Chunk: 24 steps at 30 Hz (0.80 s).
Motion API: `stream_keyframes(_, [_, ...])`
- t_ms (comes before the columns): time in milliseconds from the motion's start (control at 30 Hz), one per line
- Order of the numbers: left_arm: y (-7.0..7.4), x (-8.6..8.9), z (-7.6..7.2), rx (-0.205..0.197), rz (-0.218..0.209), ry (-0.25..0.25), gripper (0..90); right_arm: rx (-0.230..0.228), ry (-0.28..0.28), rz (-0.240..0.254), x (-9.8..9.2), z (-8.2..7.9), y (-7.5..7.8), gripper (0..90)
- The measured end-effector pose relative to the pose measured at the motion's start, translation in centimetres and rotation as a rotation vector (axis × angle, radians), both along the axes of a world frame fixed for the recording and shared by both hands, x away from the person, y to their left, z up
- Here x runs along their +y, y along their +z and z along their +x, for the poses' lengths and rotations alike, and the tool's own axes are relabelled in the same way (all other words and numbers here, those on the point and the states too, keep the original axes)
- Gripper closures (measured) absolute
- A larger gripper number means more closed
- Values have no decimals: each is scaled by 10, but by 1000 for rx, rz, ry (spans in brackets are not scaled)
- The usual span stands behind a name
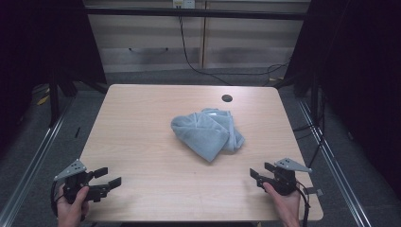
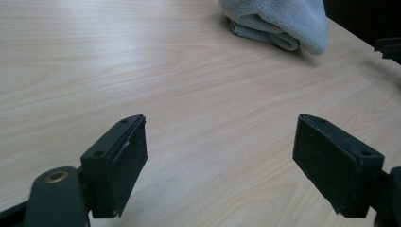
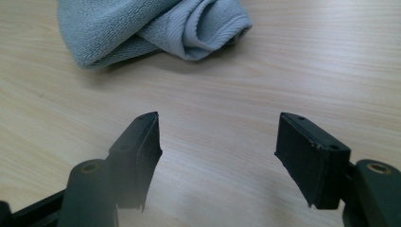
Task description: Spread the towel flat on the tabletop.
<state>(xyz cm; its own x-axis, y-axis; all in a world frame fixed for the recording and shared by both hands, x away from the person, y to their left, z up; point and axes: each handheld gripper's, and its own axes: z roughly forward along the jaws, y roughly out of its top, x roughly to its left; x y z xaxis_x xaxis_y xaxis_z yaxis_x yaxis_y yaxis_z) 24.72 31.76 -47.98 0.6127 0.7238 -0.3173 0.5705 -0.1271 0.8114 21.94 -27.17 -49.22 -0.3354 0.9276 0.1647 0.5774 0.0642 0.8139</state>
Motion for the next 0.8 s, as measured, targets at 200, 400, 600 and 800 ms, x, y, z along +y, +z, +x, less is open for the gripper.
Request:
stream_keyframes(200, [-1, -2, 2, 8, -3, -14, 183, 5, 21, 3, 4, -1, 2, 330])
stream_keyframes(400, [-2, -4, 4, 12, 11, -27, 183, 12, 52, 5, 11, 1, 5, 339])
stream_keyframes(600, [-1, -3, 1, 6, 10, -19, 178, 21, 146, -47, 28, 14, 16, 361])
stream_keyframes(800, [-3, -4, 3, 17, 11, -15, 176, 36, 216, -27, 41, 48, 26, 356])
